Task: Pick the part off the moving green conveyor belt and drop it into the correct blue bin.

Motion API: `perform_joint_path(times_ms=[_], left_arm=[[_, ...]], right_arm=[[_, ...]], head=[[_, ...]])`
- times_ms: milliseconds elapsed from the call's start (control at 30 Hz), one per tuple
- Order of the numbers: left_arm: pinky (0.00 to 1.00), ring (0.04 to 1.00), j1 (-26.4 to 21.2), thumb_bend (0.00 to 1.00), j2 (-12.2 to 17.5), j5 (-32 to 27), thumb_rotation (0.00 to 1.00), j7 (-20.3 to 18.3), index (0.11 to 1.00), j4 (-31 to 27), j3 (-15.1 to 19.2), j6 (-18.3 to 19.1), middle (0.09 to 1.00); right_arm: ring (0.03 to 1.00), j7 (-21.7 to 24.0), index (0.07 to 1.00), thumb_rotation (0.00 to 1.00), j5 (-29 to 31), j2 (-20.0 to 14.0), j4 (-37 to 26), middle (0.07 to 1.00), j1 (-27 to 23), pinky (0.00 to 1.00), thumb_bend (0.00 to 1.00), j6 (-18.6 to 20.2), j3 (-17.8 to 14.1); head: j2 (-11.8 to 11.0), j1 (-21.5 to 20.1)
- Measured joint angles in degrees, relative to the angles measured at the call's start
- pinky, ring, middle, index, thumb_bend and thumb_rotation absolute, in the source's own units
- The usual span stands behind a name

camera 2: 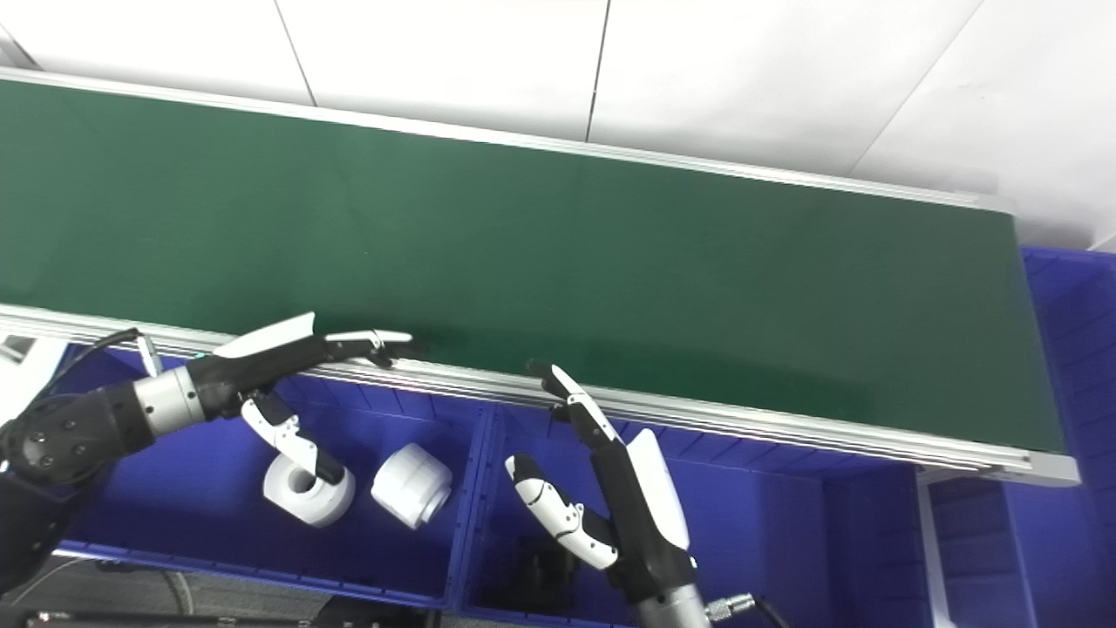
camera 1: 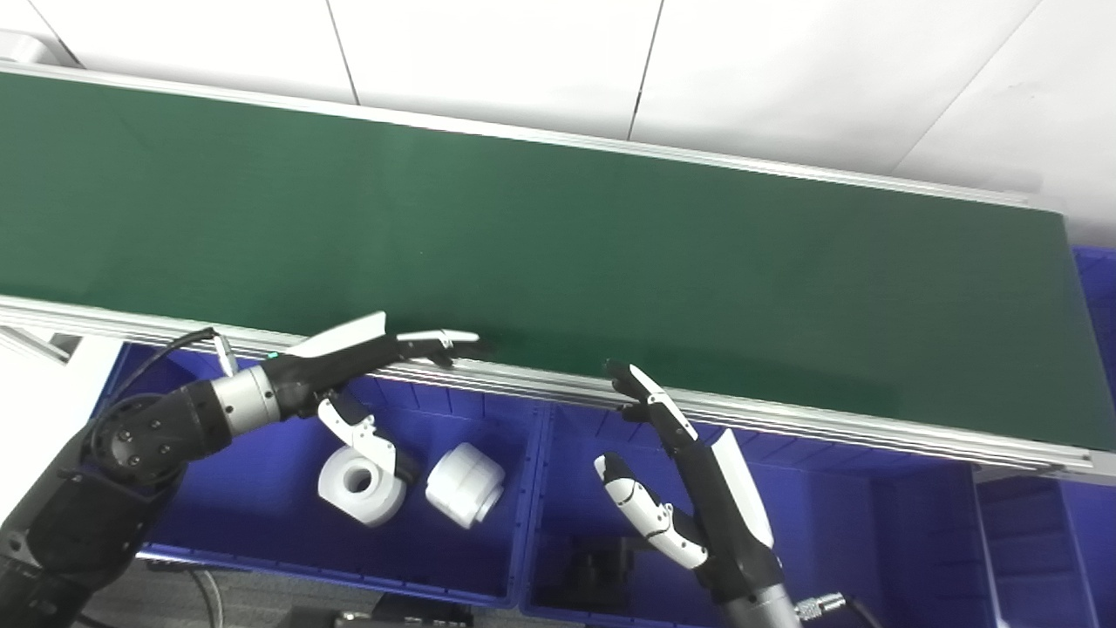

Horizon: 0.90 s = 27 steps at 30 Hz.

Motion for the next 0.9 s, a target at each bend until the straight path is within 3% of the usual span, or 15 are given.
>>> perform_joint_path(times_ms=[100,167,233,433,633,900], left_arm=[[0.61,0.681,1.86,0.56,-2.06,-1.66,0.27,2.54,0.694,-0.79,2.00,-0.70,0.716],[0.66,0.738,3.18,0.54,-3.72,-3.93,0.33,3.61,0.758,-1.52,2.83,-2.36,0.772],[0.74,0.813,3.87,0.53,-4.31,-5.54,0.42,3.59,0.837,-1.67,2.87,-3.36,0.853],[0.86,0.938,6.29,0.44,-4.12,-6.94,0.57,3.29,0.951,-4.23,2.87,-2.84,0.982],[0.97,0.997,7.66,0.39,-4.79,-10.58,0.74,2.60,0.999,-5.97,1.64,0.77,1.000],[0.98,1.000,8.28,0.36,-5.97,-11.00,0.79,2.87,1.000,-7.44,1.35,2.13,1.000]], right_arm=[[0.900,-0.04,0.898,0.78,-0.44,0.15,0.03,0.910,-0.03,0.84,0.32,0.00,0.03],[0.892,-0.21,0.896,0.82,-1.44,0.77,0.47,0.910,-0.32,0.83,0.35,0.01,0.27],[0.890,-0.52,0.901,0.84,-2.46,1.99,1.22,0.915,-0.90,0.82,0.37,0.06,0.87],[0.898,-1.17,0.919,0.89,-3.02,3.59,1.98,0.927,-1.75,0.84,0.36,2.42,0.72],[0.901,-2.13,0.913,0.87,-3.32,3.54,2.03,0.924,-1.63,0.84,0.37,2.55,0.65],[0.891,-3.26,0.908,0.87,-3.24,3.02,2.66,0.921,-1.26,0.83,0.37,2.52,0.61]], head=[[0.18,-4.56],[0.53,-16.91],[0.44,-20.30],[0.18,-19.62],[-0.17,-16.19],[-0.52,-14.34]])
